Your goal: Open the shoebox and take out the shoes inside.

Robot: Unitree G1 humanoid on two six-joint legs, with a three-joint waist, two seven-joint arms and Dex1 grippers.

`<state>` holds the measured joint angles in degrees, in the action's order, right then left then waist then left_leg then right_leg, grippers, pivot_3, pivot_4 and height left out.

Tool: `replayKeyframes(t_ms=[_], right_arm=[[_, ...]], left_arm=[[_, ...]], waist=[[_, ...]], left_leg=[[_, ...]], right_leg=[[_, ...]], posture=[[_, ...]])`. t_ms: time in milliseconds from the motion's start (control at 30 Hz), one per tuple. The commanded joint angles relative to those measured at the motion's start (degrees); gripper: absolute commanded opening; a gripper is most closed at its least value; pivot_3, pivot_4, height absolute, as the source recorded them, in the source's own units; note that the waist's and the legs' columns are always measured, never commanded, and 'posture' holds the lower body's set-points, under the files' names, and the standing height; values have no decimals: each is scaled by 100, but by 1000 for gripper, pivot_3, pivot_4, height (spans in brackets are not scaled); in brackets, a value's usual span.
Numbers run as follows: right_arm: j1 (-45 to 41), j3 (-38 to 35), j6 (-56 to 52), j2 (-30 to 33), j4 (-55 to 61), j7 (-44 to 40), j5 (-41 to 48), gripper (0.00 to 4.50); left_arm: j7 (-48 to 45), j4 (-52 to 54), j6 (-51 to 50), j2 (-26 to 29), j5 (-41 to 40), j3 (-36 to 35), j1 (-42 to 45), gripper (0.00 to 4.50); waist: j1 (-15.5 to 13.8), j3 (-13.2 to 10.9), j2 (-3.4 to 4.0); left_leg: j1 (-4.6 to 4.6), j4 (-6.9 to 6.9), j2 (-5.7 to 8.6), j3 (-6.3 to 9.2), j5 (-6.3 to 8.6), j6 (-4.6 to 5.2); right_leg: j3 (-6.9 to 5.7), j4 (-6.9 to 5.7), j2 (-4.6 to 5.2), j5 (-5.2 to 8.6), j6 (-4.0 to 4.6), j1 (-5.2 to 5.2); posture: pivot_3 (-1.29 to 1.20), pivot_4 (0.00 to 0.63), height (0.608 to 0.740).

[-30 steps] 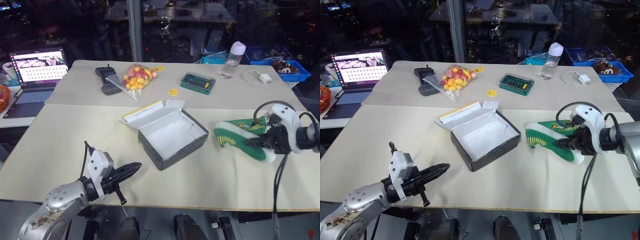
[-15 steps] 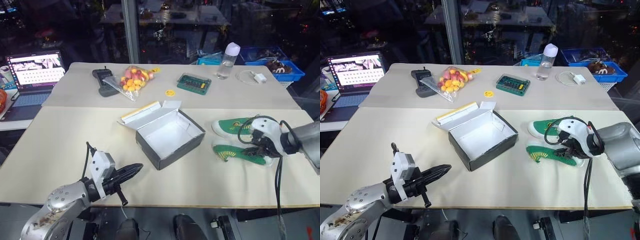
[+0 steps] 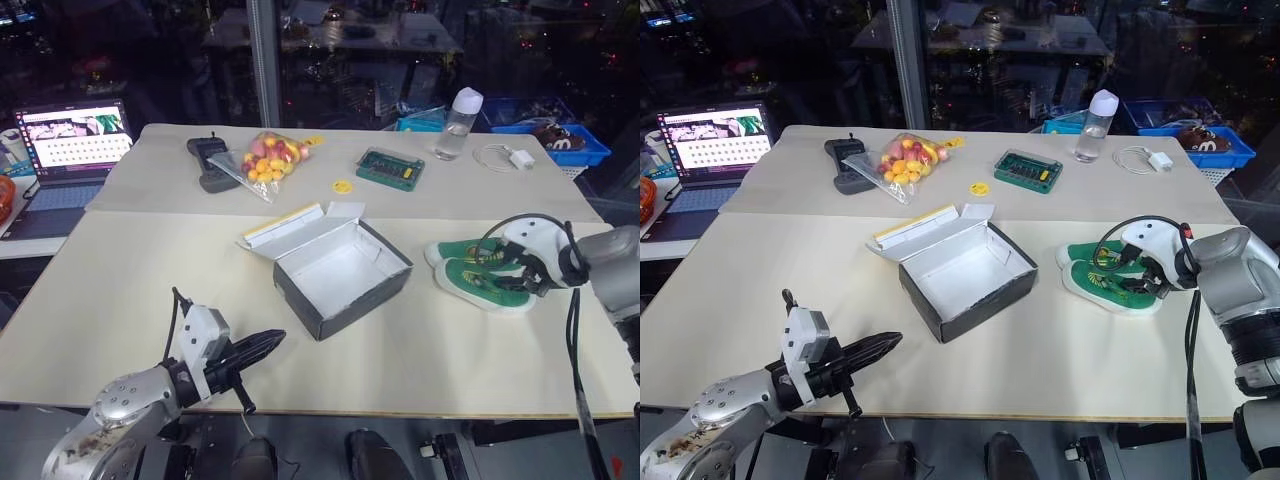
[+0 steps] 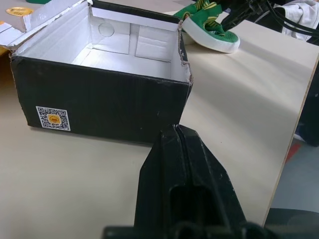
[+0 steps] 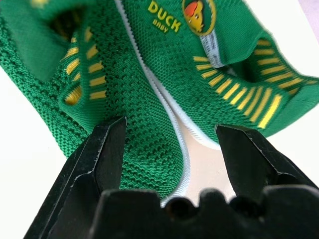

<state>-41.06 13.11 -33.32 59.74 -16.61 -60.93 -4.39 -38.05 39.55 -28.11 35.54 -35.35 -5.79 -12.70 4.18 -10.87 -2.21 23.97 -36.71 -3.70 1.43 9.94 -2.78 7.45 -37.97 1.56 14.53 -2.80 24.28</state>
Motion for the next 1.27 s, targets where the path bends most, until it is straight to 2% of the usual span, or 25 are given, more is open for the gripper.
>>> replayKeyframes(t_ms=[33, 133, 200, 300, 433, 533, 600, 733, 933, 1267], right_arm=[[3, -536, -342, 354, 833, -430, 412, 3491], [184, -1075, -807, 647, 1611, -892, 1053, 3491], [264, -1714, -1366, 686, 2144, -1011, 1676, 3491], [495, -2596, -2380, 105, 2913, -208, 2113, 3491], [1161, -3235, -2306, -1446, 4055, 1871, 1579, 3491], [2501, -3189, -1866, -2819, 5136, 3379, 934, 3491], [3017, -3171, -1661, -3388, 5510, 3945, 703, 3491], [3754, -3245, -1260, -4005, 5905, 4470, 584, 3491], [4472, -3276, -584, -4206, 5739, 4706, 466, 3491], [4648, -2853, 129, -4225, 5167, 4936, 312, 3491]], left_arm=[[-91, 40, 212, 10, 38, -132, -46, 0], [-96, -74, 273, -13, 38, -268, -108, 0], [8, -287, 347, -67, 138, -431, -134, 0], [565, -672, 465, -348, 466, -680, -12, 0], [1411, -838, 423, -900, 637, -948, 150, 0], [2442, -1295, 569, -1453, 1155, -1055, 633, 0], [2796, -1566, 687, -1669, 1420, -1085, 886, 0], [3233, -2278, 995, -1943, 1692, -1215, 1456, 0], [3221, -2998, 1396, -2137, 1892, -1084, 1793, 0], [3176, -3285, 1658, -2162, 1995, -1070, 1886, 0]], waist=[[-13, -3, 5], [-27, -4, 7], [-29, -5, 7], [-23, -2, 4], [-16, 36, -58], [-107, 45, -58], [-180, 50, -52], [-176, 54, -25], [-126, 73, -36], [-110, 74, -36]], left_leg=[[0, 0, 0, 1, 0, 0], [2, 0, 0, 1, 0, 0], [7, 0, 0, 2, 0, 0], [5, -2, 0, 3, 0, 0], [-5, -5, -4, 6, 1, -1], [6, -5, -3, 10, 1, -1], [19, 5, -12, 20, 0, -1], [39, -8, 4, 3, -1, -3], [14, -8, -1, 6, 0, -4], [16, -5, -4, 8, 0, -3]], right_leg=[[0, -1, 0, 0, 0, 0], [-1, -1, 0, 8, 12, 1], [-2, 0, 0, 14, 19, 5], [-2, -1, 0, 14, 20, 0], [-4, 0, -4, 14, 22, -10], [-5, 1, -5, -6, -12, -6], [-31, -1, -6, -3, -15, 2], [-13, -2, 9, -10, -26, 15], [-18, 5, 3, -1, -5, -9], [-18, 1, 0, -7, -15, -6]], posture=[[0, 150, 712], [0, 150, 712], [0, 150, 712], [0, 150, 712], [0, 150, 712], [0, 150, 712], [0, 150, 712], [0, 150, 712], [0, 150, 712], [0, 150, 712]])
